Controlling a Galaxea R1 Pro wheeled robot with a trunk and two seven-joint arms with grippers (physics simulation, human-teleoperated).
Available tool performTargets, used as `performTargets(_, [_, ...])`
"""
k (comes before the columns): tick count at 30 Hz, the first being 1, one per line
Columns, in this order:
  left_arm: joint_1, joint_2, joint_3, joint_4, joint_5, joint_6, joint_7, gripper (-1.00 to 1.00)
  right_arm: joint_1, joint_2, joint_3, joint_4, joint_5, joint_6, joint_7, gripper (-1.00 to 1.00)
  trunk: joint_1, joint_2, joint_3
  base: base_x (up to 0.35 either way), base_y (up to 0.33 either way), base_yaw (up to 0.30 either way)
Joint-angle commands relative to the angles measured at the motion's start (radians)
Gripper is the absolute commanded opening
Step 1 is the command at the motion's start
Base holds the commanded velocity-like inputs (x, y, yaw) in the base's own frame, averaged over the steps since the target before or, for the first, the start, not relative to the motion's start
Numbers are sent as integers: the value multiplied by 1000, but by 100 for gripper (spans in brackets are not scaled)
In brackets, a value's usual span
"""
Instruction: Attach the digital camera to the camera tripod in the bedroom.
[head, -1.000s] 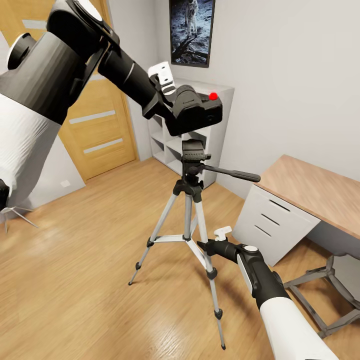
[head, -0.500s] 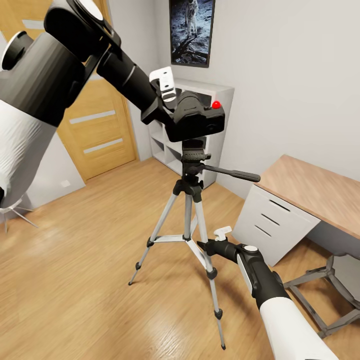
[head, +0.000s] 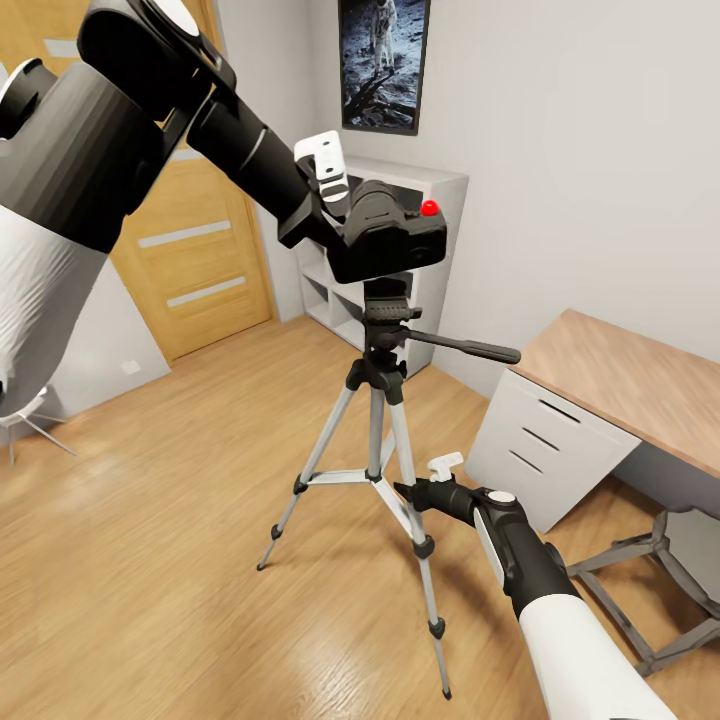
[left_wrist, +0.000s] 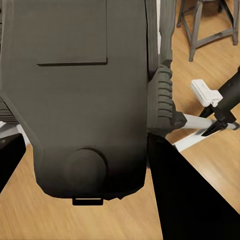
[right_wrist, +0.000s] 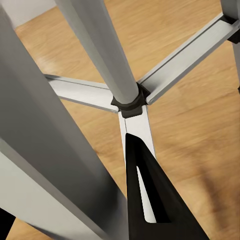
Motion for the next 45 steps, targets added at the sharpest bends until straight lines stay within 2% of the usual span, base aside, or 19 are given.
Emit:
performTargets(1, [-2,1,-1,-1,-9,7,-10,-100,-1,1,-7,29,63,9,6,-100,1,-2,-2,0,0,0])
performTargets(17, [-2,30,-9,-48,-6,12,-11,-100,-1,1,-6,29,63,8,6,-100,1,-2,-2,0,0,0])
performTargets(27, [-2,31,-35,-57,-4,12,-11,-100,-1,1,-7,29,63,8,6,-100,1,-2,-2,0,0,0])
performTargets(44, [-2,17,-42,-57,-3,24,-9,-100,-1,1,-7,29,63,8,7,-100,1,-2,-2,0,0,0])
performTargets(45, [-2,17,-48,-53,-8,34,-3,-100,-1,1,-6,4,14,10,7,-100,1,-2,-2,0,0,0])
